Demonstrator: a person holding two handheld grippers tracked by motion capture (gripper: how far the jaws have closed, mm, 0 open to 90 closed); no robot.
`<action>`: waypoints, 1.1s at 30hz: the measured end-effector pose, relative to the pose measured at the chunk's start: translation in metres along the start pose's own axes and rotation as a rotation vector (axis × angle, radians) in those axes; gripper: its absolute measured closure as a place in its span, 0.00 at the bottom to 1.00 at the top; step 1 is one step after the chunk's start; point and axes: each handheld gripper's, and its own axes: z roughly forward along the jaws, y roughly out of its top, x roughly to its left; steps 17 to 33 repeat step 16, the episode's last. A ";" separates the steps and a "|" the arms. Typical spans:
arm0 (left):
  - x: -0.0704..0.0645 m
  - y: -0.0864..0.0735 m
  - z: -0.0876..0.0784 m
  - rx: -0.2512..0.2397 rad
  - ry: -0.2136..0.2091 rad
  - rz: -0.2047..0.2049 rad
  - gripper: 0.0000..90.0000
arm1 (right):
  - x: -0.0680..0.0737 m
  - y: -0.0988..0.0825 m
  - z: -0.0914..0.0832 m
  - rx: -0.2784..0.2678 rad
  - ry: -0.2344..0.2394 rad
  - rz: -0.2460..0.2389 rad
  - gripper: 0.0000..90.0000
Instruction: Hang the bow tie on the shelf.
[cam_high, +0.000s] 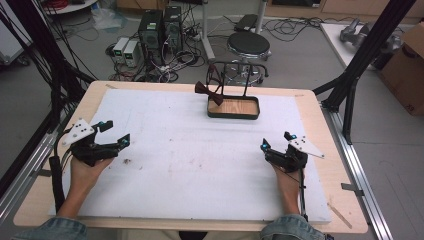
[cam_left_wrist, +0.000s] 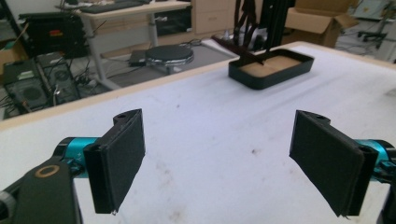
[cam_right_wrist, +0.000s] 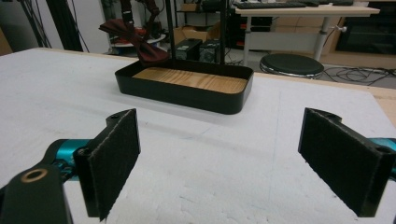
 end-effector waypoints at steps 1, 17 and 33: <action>0.000 -0.004 0.000 0.005 0.005 -0.009 0.20 | 0.000 0.000 0.000 0.000 0.000 -0.001 0.13; 0.004 -0.026 0.001 0.033 0.041 -0.044 0.20 | 0.000 0.000 0.000 0.003 0.001 0.002 0.13; 0.004 -0.026 0.001 0.033 0.041 -0.044 0.20 | 0.000 0.000 0.000 0.003 0.001 0.002 0.13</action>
